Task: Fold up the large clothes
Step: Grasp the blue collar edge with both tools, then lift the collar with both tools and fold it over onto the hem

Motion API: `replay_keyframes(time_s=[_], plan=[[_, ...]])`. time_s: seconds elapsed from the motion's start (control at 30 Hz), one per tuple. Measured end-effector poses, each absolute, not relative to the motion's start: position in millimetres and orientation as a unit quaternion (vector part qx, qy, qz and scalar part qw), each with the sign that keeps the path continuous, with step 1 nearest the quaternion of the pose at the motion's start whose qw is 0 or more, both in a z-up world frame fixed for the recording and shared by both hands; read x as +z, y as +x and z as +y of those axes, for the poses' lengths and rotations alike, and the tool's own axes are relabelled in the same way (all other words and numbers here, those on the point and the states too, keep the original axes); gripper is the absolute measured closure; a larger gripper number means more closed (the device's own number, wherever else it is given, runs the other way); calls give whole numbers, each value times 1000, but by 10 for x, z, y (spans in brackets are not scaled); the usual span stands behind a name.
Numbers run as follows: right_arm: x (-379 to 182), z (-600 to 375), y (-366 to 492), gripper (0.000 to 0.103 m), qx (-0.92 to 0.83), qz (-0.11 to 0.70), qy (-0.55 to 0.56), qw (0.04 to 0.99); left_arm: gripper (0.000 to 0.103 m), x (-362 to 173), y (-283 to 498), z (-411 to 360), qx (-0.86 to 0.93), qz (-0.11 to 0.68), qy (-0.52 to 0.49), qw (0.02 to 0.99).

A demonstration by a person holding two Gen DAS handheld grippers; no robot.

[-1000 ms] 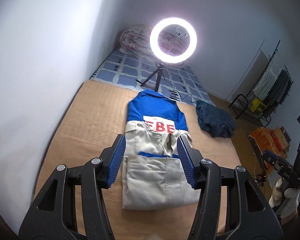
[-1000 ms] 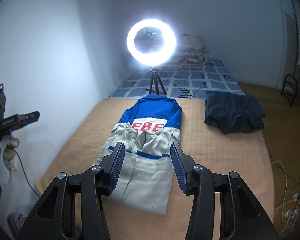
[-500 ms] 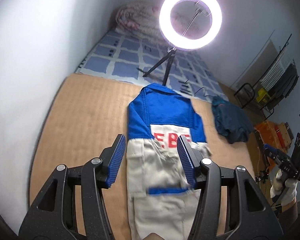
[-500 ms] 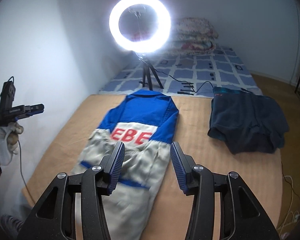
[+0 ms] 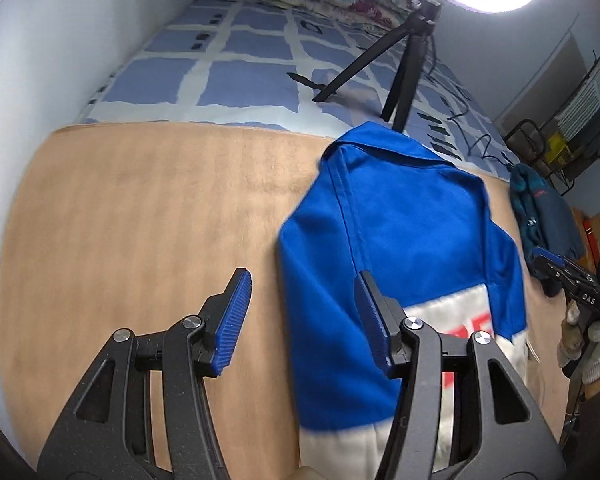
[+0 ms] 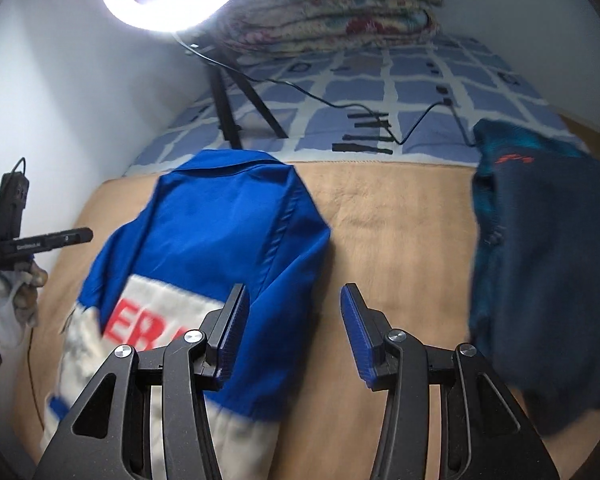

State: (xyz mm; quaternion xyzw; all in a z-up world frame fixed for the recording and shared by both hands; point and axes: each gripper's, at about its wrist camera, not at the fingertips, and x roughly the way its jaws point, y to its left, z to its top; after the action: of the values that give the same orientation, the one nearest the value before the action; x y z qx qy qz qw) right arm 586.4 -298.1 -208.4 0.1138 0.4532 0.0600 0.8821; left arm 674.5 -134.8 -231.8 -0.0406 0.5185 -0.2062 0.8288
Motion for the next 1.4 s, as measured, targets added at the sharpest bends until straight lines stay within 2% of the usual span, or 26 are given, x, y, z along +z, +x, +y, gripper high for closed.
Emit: replay_keyframes(time_s=[0.27, 0.43, 0.5, 0.57, 0.6, 0.67, 0.7, 0.73, 0.77, 0.87, 1.0, 1.4], plan=[[-2496, -3196, 6385, 57, 81, 449, 162, 875, 48, -2774, 7156, -1498, -247, 527, -52, 812], [-2630, -3157, 6614, 57, 102, 451, 174, 869, 48, -2779, 7230, -1633, -263, 511, -40, 817], [-2648, -3077, 6638, 55, 113, 450, 165, 871, 55, -2780, 7204, -1720, -269, 505, -26, 820], [-2652, -3004, 6654, 55, 124, 449, 149, 872, 69, -2792, 7152, -1809, -263, 497, 0, 827], [-2654, -2989, 6661, 60, 125, 449, 146, 872, 74, -2790, 7140, -1839, -258, 494, 11, 830], [-2643, -2955, 6663, 75, 127, 452, 143, 872, 94, -2779, 7129, -1862, -250, 494, 15, 833], [-2638, -2939, 6663, 91, 128, 453, 141, 871, 96, -2773, 7123, -1865, -249, 493, 15, 834], [-2630, -2907, 6661, 96, 132, 455, 139, 869, 98, -2757, 7105, -1880, -246, 489, 20, 837], [-2607, -2862, 6652, 96, 128, 453, 129, 873, 99, -2734, 7073, -1910, -243, 482, 32, 841], [-2507, -2717, 6608, 100, 119, 446, 90, 883, 100, -2649, 6974, -1974, -237, 463, 59, 852], [-2301, -2609, 6536, 101, 115, 428, 67, 894, 101, -2462, 6869, -1940, -239, 442, 47, 863], [-1562, -2483, 6020, 102, 119, 370, 67, 919, 101, -1839, 6282, -1783, -248, 388, 33, 887]])
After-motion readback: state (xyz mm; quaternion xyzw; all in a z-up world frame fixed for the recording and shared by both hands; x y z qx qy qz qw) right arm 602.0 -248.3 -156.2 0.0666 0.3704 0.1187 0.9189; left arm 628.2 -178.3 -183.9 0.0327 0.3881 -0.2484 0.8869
